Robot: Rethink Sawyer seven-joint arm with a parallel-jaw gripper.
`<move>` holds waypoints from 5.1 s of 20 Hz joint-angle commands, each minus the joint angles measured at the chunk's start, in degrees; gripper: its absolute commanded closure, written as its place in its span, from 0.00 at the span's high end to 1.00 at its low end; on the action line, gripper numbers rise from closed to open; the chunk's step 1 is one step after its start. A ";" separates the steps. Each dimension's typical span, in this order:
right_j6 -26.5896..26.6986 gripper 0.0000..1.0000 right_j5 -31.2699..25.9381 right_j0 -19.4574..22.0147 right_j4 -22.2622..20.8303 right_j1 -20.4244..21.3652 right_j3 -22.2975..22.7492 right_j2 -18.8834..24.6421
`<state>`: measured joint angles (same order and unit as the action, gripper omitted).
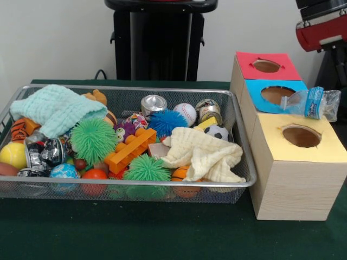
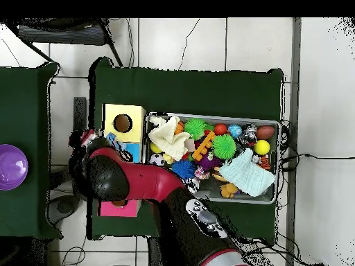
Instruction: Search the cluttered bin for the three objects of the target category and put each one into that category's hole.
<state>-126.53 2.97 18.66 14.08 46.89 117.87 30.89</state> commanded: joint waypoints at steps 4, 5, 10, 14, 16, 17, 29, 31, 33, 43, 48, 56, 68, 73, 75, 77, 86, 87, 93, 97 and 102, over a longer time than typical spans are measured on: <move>-5.83 0.00 5.86 0.39 -3.70 -5.68 -5.18 -4.17; -6.12 0.00 5.89 0.20 -3.67 -6.05 -5.09 -4.29; -6.38 0.00 7.85 0.22 -4.81 -7.51 -5.48 -4.40; -6.49 0.00 9.33 0.92 -6.14 -9.19 -5.69 -4.10; -6.72 0.00 10.46 1.08 -6.93 -10.54 -5.72 -3.94; -6.92 0.00 10.96 1.08 -7.22 -10.95 -5.73 -3.94; -9.66 0.00 13.87 0.96 -8.08 -13.14 -4.83 -2.32; -9.78 0.00 13.88 0.64 -7.77 -13.10 -4.78 -2.33; -9.91 0.00 13.84 0.36 -7.49 -12.81 -4.49 -2.43; -10.66 0.00 12.16 0.40 -6.28 -10.55 -2.77 -2.36; -10.13 0.00 10.91 0.41 -5.85 -10.00 -2.79 -3.01; -8.37 0.00 8.63 -1.24 -4.75 -8.13 -3.05 -6.92; -8.86 0.00 6.34 0.19 -6.07 -9.85 -0.07 -5.65; -10.34 0.00 4.44 0.43 -5.34 -9.97 3.03 -3.92; -10.97 0.00 4.04 0.43 -5.05 -9.97 4.19 -3.24; -11.09 0.00 3.34 0.49 -4.87 -9.62 5.04 -2.74; -10.98 0.00 2.74 0.25 -4.28 -8.87 6.49 -2.23; -10.99 0.00 2.80 0.38 -4.30 -8.94 6.54 -2.04; -11.38 0.00 3.84 1.65 -4.34 -8.98 5.90 -1.03; -11.50 0.00 2.26 2.56 -3.70 -6.18 6.70 -0.67; -10.95 0.00 0.94 3.42 -3.31 -4.19 6.17 -0.23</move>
<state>-126.53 10.94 20.03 7.67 40.71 123.12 27.52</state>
